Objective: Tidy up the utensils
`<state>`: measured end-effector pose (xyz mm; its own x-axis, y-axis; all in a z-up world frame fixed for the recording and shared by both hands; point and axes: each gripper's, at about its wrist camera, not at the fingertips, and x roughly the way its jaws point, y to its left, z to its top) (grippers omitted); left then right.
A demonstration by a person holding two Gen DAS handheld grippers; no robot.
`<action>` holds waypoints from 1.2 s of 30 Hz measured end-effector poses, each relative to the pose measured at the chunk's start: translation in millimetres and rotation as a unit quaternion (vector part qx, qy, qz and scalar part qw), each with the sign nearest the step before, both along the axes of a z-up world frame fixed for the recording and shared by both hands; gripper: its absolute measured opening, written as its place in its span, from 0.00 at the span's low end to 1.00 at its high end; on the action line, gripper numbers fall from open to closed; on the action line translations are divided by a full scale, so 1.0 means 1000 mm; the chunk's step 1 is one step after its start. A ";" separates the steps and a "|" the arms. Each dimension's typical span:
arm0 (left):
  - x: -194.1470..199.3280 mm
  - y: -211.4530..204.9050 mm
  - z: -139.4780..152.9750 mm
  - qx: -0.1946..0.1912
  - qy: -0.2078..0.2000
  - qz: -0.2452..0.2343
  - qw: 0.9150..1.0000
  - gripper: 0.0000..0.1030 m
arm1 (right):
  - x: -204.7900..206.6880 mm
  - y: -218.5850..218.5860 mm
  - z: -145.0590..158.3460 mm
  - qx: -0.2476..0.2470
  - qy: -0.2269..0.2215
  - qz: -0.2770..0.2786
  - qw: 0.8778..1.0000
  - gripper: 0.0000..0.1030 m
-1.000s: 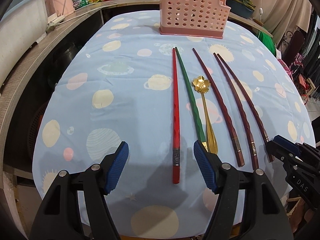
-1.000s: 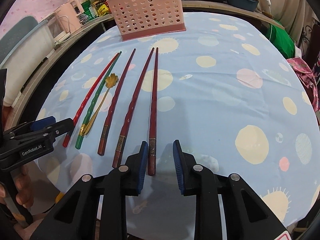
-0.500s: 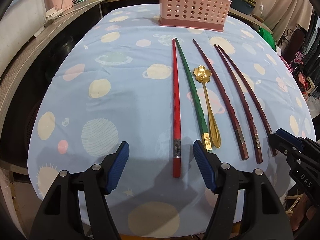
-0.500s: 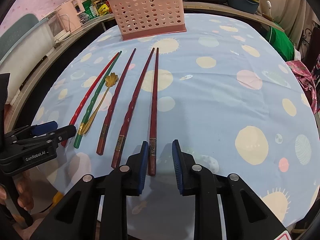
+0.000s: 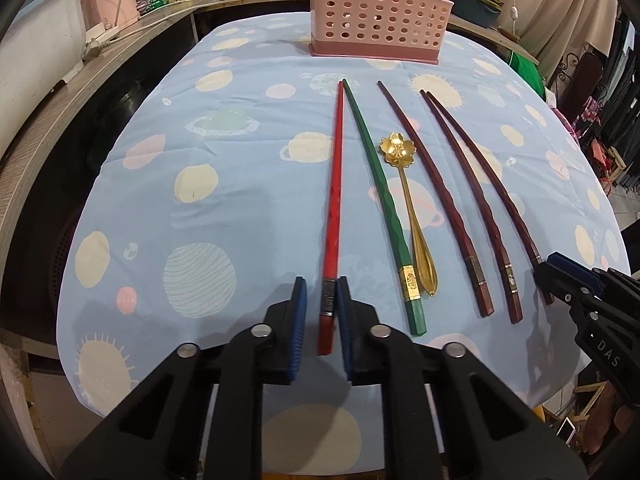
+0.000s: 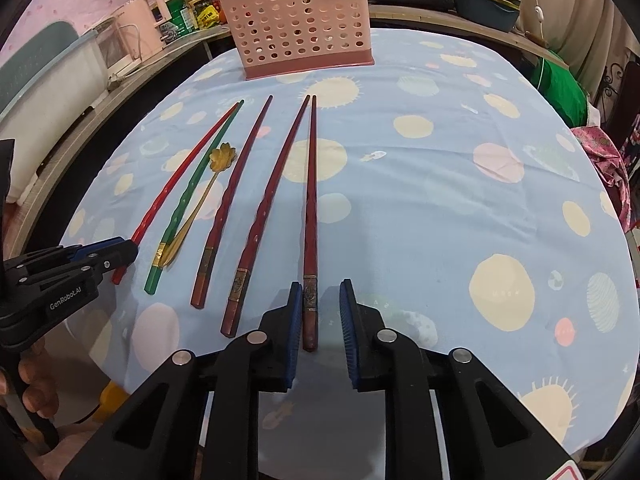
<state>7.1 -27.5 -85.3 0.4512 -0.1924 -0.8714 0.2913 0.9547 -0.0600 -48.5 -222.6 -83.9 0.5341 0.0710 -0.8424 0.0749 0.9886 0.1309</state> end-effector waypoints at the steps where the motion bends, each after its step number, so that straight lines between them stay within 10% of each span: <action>1: 0.000 0.000 0.000 -0.002 0.001 0.000 1.000 0.09 | 0.000 0.000 0.000 0.000 0.001 0.001 1.000 0.12; 15: 0.003 0.008 0.014 -0.040 0.016 0.008 0.999 0.07 | -0.004 0.001 0.009 0.008 -0.010 0.001 1.000 0.07; 36: 0.049 0.012 0.144 -0.110 -0.099 0.016 0.989 0.07 | 0.024 -0.044 0.133 0.028 -0.142 -0.046 0.988 0.07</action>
<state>55.8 -15.5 58.5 0.6183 -0.3499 -0.7038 0.2882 0.9340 -0.2111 -24.2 -266.5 49.4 0.7550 0.0527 -0.6537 0.1166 0.9701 0.2130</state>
